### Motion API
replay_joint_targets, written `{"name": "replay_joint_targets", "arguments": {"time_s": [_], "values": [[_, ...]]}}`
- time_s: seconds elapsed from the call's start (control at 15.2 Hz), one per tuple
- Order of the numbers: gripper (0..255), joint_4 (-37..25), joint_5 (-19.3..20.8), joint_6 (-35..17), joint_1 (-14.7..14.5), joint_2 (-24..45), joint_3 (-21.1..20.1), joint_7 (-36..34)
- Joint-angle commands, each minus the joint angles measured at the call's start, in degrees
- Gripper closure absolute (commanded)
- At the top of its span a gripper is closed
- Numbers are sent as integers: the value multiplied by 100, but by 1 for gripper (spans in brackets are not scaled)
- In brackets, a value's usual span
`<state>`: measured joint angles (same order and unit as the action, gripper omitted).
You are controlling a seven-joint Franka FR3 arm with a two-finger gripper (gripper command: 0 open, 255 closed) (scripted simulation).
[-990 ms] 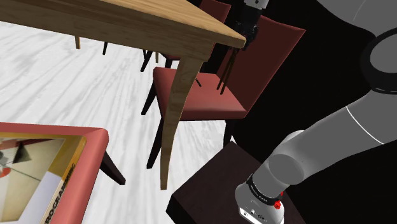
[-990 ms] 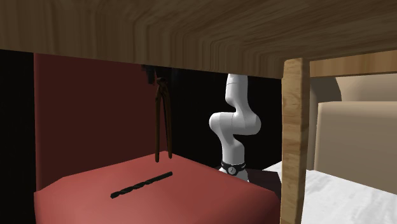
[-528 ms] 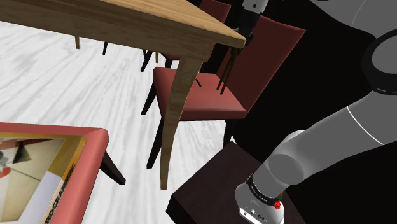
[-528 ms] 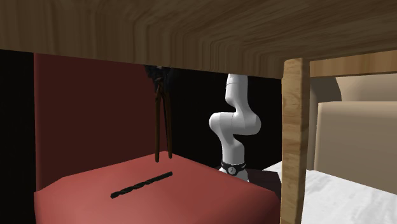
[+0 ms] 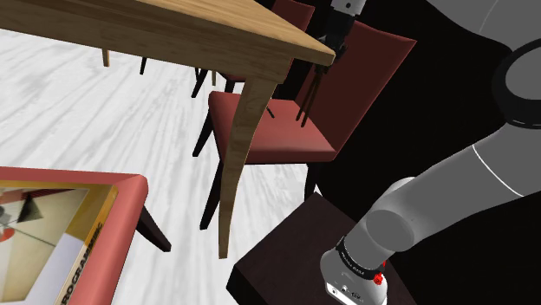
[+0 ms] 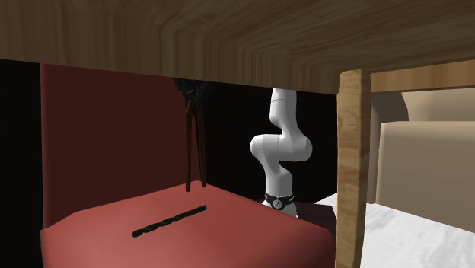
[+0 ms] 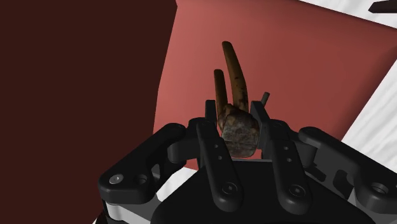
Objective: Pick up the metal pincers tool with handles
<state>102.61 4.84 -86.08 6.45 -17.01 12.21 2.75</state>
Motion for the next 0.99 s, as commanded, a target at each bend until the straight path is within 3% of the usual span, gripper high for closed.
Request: {"name": "replay_joint_targets", "arguments": {"time_s": [0.0, 0.79, 0.92], "values": [[255, -173, -7, 134, -3, 42, 0, 10], [255, -1639, -86, 1133, -15, 514, 30, 113], [255, -1659, -87, 1146, -15, 521, 31, 114]]}}
